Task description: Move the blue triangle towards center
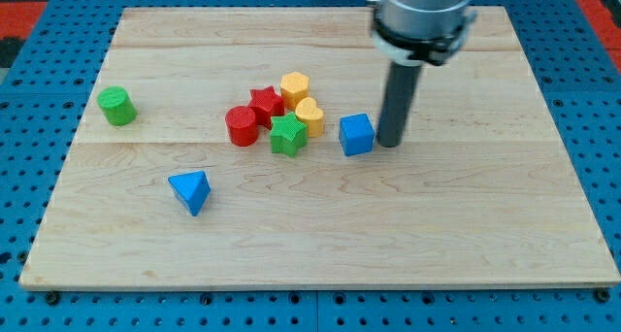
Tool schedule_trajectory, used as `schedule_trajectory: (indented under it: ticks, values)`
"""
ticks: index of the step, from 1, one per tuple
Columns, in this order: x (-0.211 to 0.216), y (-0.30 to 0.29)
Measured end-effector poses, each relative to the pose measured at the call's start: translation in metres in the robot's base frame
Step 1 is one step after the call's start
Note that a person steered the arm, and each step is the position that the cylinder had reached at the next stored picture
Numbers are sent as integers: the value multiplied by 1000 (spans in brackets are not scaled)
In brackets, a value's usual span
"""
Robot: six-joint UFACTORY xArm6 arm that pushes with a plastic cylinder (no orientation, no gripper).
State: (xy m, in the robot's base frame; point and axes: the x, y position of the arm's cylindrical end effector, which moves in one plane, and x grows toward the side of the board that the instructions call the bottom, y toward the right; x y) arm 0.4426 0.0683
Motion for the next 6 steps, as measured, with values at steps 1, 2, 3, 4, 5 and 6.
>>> schedule_trajectory:
  ticks: [1, 2, 3, 4, 5, 6]
  values:
    - [-1, -37]
    - [28, 13]
    - [103, 14]
    - [138, -94]
    - [160, -208]
    - [98, -281]
